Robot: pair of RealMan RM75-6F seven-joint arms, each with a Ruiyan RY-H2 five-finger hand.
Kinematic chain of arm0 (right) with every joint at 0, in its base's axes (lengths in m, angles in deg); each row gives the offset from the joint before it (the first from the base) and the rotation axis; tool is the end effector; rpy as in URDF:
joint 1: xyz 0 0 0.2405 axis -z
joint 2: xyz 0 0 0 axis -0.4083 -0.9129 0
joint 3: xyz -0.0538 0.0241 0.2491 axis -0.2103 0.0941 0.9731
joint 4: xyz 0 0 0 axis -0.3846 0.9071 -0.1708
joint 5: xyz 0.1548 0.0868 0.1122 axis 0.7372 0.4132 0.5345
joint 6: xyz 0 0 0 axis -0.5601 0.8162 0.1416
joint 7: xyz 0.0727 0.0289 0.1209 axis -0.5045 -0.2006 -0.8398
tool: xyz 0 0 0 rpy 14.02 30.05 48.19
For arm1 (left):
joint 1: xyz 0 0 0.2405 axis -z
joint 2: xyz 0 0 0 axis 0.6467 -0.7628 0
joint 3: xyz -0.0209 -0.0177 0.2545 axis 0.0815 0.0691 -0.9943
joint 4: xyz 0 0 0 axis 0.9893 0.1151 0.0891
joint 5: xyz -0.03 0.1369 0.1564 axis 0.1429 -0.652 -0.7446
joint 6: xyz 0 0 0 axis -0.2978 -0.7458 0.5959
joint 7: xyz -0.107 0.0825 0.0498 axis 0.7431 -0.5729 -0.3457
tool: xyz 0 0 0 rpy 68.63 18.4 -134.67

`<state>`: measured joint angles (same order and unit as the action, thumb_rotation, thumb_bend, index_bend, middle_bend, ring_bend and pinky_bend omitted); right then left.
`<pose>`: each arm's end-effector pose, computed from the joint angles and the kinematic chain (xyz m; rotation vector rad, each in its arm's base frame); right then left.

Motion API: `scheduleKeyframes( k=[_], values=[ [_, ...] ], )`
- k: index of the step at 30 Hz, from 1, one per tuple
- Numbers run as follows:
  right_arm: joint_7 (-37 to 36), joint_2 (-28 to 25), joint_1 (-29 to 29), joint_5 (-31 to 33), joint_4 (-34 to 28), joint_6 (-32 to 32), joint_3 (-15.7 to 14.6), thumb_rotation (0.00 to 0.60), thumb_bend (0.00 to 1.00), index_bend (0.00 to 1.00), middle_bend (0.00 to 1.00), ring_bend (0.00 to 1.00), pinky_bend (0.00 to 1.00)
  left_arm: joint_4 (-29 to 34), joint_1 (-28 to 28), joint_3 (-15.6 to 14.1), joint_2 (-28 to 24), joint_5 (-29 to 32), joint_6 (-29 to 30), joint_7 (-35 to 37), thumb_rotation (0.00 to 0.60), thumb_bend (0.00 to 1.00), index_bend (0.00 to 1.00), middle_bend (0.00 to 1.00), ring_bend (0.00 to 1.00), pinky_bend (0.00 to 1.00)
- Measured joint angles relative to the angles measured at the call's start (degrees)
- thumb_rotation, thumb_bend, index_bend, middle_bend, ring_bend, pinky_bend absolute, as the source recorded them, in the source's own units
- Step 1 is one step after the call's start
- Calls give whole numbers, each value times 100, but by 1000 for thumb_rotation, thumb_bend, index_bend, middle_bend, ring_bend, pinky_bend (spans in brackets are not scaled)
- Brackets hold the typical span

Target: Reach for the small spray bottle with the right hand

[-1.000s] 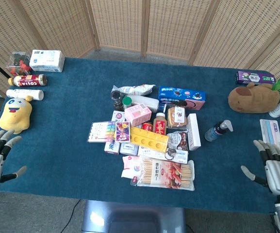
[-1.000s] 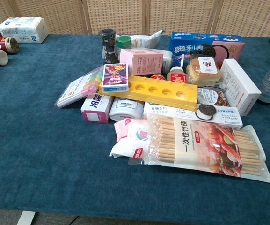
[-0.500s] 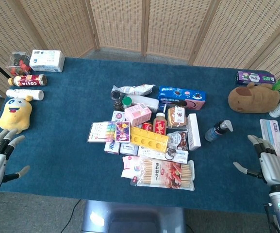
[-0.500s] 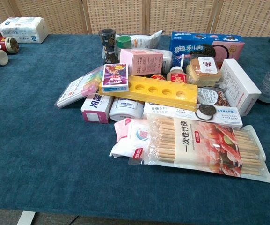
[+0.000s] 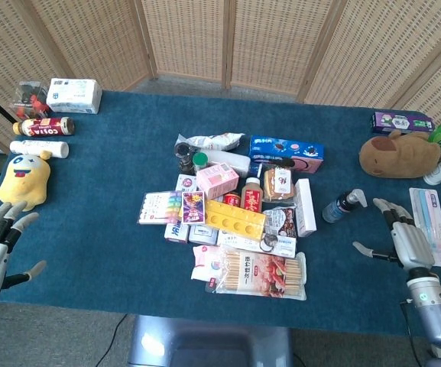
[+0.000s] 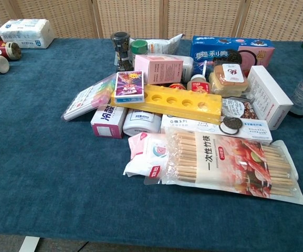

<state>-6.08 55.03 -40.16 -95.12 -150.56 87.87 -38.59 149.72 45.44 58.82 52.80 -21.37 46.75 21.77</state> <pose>-0.3269 -0.2656 0.1273 1.3338 -1.2539 0.9276 -0.2556 0.1757 0.1728 -1.4550 -0.7753 -0.9884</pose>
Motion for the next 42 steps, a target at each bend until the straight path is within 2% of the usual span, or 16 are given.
scheduleKeyframes(
  k=[19, 30, 33, 35, 36, 37, 38, 39, 40, 41, 42],
  values=[
    [-150, 448, -837, 394, 619, -988, 314, 358, 34, 0, 0, 0, 0, -79, -75, -35, -29, -24, 83, -9, 553, 187, 202, 123, 18, 0],
    [-376, 690, -1179, 555, 899, -1457, 391, 357, 32, 0, 0, 0, 0, -80, -151, -34, -59, 33, 166, 18, 554, 188, 199, 121, 18, 0],
    [-534, 788, -1240, 662, 1028, -1586, 431, 376, 27, 0, 0, 0, 0, -103, -185, -28, -54, 105, 185, 72, 553, 187, 200, 121, 17, 0],
    [-626, 897, -1294, 798, 1182, -1688, 484, 429, 25, 0, 5, 16, 3, -120, -214, -27, -55, 128, 212, 99, 553, 187, 200, 121, 18, 0],
    [-644, 958, -1317, 863, 1260, -1709, 511, 459, 25, 0, 45, 95, 54, -125, -226, -28, -57, 131, 229, 103, 553, 187, 200, 121, 18, 0],
    [-656, 1056, -1343, 932, 1370, -1711, 552, 490, 26, 6, 121, 219, 150, -130, -246, -28, -62, 135, 258, 110, 553, 188, 200, 121, 18, 0],
    [-663, 1140, -1360, 971, 1451, -1692, 587, 520, 25, 64, 274, 425, 306, -132, -262, -27, -66, 139, 282, 117, 552, 188, 200, 121, 18, 0],
    [-673, 1232, -1375, 1010, 1527, -1655, 626, 557, 25, 156, 451, 632, 479, -135, -279, -26, -71, 144, 309, 126, 553, 189, 200, 121, 18, 0],
    [-702, 1357, -1393, 1058, 1618, -1596, 684, 577, 26, 234, 555, 750, 574, -139, -305, -25, -79, 152, 342, 142, 554, 189, 200, 120, 18, 0],
    [-739, 1438, -1400, 1082, 1672, -1536, 727, 596, 29, 371, 698, 897, 688, -144, -323, -24, -86, 156, 364, 151, 554, 188, 200, 120, 17, 0],
    [-775, 1505, -1406, 1097, 1725, -1466, 763, 600, 35, 464, 790, 966, 760, -151, -338, -24, -92, 159, 383, 156, 554, 188, 200, 120, 18, 0]
  ],
)
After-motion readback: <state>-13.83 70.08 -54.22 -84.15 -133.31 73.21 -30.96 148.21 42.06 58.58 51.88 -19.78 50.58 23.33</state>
